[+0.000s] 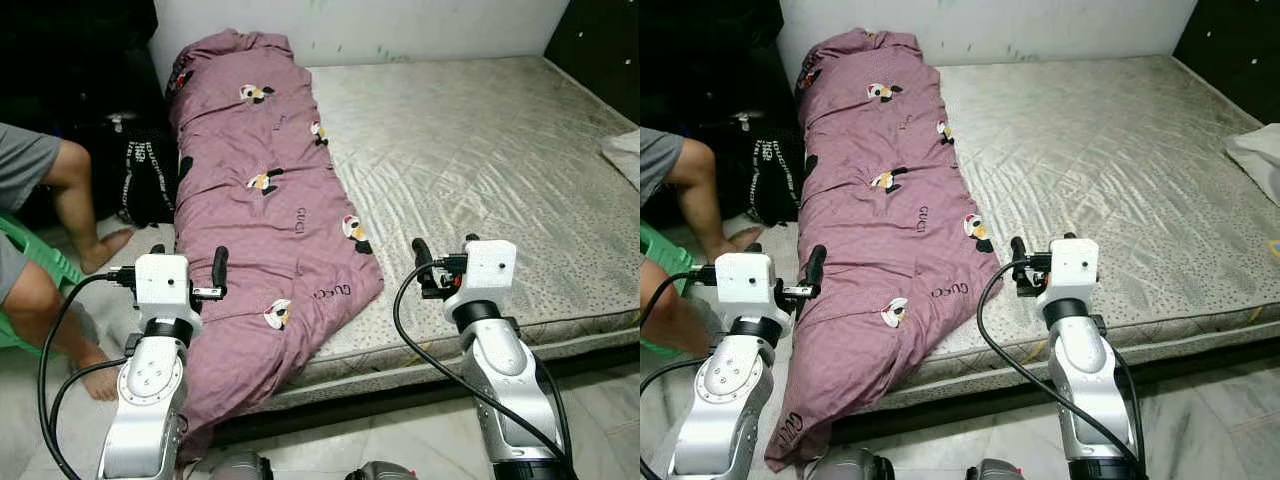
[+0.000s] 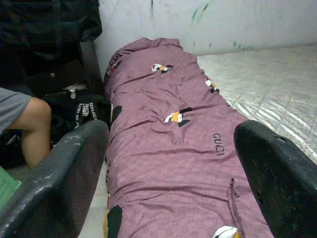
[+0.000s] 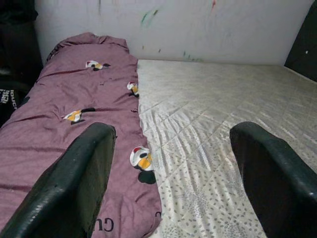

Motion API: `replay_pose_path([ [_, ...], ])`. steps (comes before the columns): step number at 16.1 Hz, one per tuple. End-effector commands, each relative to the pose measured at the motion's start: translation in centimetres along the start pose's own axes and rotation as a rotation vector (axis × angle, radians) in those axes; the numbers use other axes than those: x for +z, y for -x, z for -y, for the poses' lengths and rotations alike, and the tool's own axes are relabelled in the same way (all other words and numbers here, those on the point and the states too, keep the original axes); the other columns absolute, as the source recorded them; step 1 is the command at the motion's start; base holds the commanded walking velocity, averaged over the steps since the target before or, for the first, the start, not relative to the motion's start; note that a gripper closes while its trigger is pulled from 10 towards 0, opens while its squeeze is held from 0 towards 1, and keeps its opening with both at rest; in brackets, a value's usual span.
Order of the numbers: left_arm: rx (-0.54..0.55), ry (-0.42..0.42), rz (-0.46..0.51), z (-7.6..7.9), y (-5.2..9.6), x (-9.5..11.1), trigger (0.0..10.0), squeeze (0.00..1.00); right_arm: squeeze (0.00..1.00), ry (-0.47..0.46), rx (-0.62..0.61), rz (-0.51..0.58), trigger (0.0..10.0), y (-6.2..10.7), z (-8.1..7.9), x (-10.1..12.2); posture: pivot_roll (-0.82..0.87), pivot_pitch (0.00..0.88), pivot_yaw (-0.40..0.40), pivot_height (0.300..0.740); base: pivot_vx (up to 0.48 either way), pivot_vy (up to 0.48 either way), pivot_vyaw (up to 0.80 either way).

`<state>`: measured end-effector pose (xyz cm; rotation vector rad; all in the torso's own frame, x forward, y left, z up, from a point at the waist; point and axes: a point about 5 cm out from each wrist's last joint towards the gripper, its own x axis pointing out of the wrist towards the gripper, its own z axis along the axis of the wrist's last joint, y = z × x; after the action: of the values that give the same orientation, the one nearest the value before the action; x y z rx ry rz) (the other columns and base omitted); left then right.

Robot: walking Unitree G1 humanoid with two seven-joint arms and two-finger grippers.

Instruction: Clean up the room

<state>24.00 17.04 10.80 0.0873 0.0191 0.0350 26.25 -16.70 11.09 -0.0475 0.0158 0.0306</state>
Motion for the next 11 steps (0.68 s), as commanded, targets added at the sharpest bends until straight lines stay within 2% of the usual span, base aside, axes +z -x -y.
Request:
replay_pose_path([
  [1, 0.017, -0.008, 0.001, -0.23, 0.04, 0.23, 10.0, 0.00, 0.00, -0.004, 0.002, 0.001, 10.0, 0.06, 0.12, 0.24, 0.00, 0.000, -0.015, 0.710, 0.000, 0.000, 0.00],
  [11, 0.019, -0.009, 0.007, -0.14, -0.30, 0.45, 10.0, 0.00, 0.00, -0.008, 0.014, -0.001, 10.0, 0.03, 0.10, 0.38, 0.00, 0.000, -0.016, 0.606, 0.000, 0.000, 0.00],
])
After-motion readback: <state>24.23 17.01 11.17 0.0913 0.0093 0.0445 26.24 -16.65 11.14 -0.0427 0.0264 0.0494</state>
